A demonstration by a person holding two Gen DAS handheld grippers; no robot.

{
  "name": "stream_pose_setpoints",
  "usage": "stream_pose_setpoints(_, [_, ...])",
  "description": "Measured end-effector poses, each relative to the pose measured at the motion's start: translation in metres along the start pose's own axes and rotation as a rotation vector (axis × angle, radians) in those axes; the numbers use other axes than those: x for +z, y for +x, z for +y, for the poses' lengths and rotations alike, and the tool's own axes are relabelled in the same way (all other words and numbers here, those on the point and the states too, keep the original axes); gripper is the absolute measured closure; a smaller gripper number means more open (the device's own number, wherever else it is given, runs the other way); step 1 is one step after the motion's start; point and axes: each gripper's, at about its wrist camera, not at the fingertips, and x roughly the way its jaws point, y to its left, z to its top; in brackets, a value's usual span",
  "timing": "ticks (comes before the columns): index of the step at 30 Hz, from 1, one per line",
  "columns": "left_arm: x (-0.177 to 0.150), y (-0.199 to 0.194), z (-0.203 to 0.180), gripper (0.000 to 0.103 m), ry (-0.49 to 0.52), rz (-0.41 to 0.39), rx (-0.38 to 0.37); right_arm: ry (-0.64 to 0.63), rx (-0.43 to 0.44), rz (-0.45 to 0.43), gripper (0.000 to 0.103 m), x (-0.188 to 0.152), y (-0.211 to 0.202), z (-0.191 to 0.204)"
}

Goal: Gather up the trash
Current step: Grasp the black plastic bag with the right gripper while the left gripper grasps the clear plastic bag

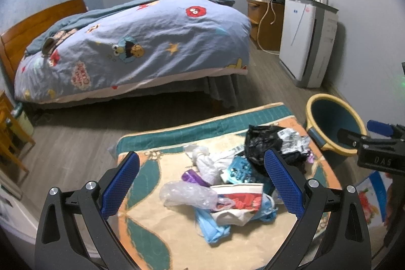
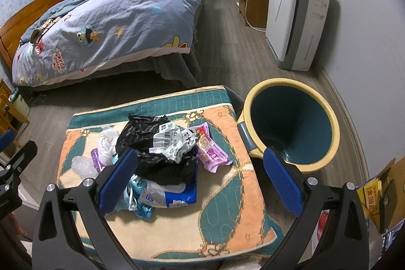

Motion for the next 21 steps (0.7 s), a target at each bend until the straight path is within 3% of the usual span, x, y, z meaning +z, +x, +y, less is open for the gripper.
stream_pose_setpoints(4, [0.002,0.016,0.014,0.005,-0.055,0.047,-0.08,-0.003,0.023,0.03,0.006,0.008,0.023,0.004])
stream_pose_setpoints(12, [-0.012,0.053,0.016,0.005,-0.039,0.142,-0.048,0.057,0.116,0.155,0.006,0.004,0.079,0.015])
stream_pose_setpoints(16, [-0.023,0.07,0.028,0.005,-0.088,0.158,-0.043,0.09,0.134,0.183,0.006,0.002,0.097,0.015])
stream_pose_setpoints(19, [-0.034,0.089,0.042,0.005,-0.119,0.215,-0.036,0.153,0.158,0.226,0.006,-0.002,0.113,0.009])
stream_pose_setpoints(21, [-0.04,0.096,0.045,0.006,-0.122,0.237,-0.042,0.186,0.164,0.252,0.012,-0.004,0.12,0.004])
